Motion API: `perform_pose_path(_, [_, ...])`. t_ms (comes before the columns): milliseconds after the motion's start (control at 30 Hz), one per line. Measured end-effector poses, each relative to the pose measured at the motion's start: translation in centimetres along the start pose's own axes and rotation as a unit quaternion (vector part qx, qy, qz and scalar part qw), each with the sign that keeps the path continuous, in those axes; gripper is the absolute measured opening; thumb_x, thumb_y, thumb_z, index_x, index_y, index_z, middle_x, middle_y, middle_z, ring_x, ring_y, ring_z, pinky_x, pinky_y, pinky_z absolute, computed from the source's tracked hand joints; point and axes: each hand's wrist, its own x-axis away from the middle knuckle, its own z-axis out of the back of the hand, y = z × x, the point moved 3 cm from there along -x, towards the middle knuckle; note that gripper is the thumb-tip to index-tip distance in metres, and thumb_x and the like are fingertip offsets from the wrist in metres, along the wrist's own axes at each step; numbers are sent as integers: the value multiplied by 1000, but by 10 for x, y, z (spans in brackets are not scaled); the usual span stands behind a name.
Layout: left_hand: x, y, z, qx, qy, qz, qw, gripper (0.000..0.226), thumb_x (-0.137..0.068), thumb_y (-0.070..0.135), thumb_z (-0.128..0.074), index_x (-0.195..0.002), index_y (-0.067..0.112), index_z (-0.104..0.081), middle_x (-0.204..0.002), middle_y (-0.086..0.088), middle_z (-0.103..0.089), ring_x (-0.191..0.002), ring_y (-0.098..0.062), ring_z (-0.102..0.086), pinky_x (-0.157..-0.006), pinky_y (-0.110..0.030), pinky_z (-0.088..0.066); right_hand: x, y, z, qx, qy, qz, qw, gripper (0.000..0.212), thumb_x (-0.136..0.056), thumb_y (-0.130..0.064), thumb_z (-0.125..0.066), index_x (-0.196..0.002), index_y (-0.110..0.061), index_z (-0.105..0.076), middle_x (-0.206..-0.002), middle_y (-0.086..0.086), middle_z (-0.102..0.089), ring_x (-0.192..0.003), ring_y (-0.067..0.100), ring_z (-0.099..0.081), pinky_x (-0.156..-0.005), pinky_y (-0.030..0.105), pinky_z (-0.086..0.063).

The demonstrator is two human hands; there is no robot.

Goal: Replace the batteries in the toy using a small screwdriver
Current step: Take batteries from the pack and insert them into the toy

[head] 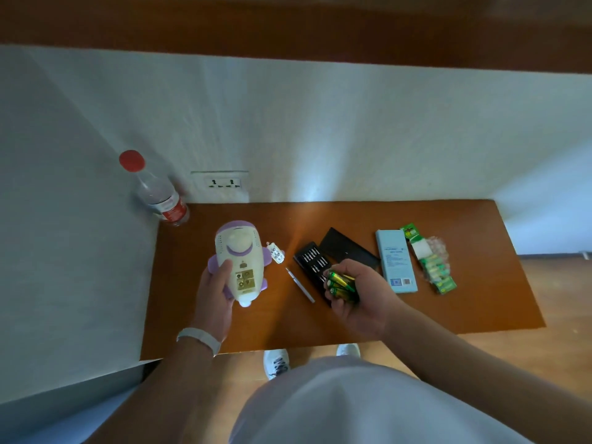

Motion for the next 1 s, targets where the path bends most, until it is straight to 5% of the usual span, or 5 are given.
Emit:
perform_pose_path(167, [4, -3, 8, -29, -11, -5, 1000, 42, -105, 33, -46, -145, 24, -46, -133, -8, -62, -122, -27, -61, -80, -26, -59, 1, 2, -2, 32, 4, 33, 999, 38, -86, -17, -69, -120, -1, -64, -92, 15, -65, -63, 16, -63, -42, 21, -47])
perform_pose_path(367, [10, 1, 9, -39, 14, -3, 999, 39, -106, 27, -45, -145, 21, -44, -125, -2, -63, -114, -19, -62, -73, -18, -57, 0, 5, -2, 30, 4, 50, 998, 41, -85, -15, -71, -122, -2, -62, -99, 16, -65, -66, 17, -65, -47, 22, -48])
perform_pose_path(567, [8, -2, 15, 11, 49, 13, 999, 46, -99, 28, -59, -143, 26, -47, -134, -6, -63, -125, -29, -59, -98, -41, -53, 1, 9, -2, 47, 8, 55, 997, 37, -87, -14, -69, -121, -3, -62, -114, 20, -61, -84, 22, -63, -46, 22, -49])
perform_pose_path(867, [21, 2, 12, 4, 80, 5, 997, 43, -99, 21, -59, -141, 25, -47, -129, -1, -66, -118, -19, -64, -94, -35, -53, 4, 17, 7, 51, -6, 43, 998, 33, -88, -13, -68, -118, 0, -62, -98, 17, -61, -74, 19, -61, -49, 23, -49])
perform_pose_path(1000, [28, 1, 18, -32, 86, 6, 996, 40, -99, 36, -57, -138, 30, -49, -129, 1, -65, -123, -20, -60, -107, -41, -47, 5, 19, 13, 51, -18, 43, 998, 32, -88, -14, -68, -117, -1, -63, -99, 17, -61, -77, 19, -61, -51, 24, -49])
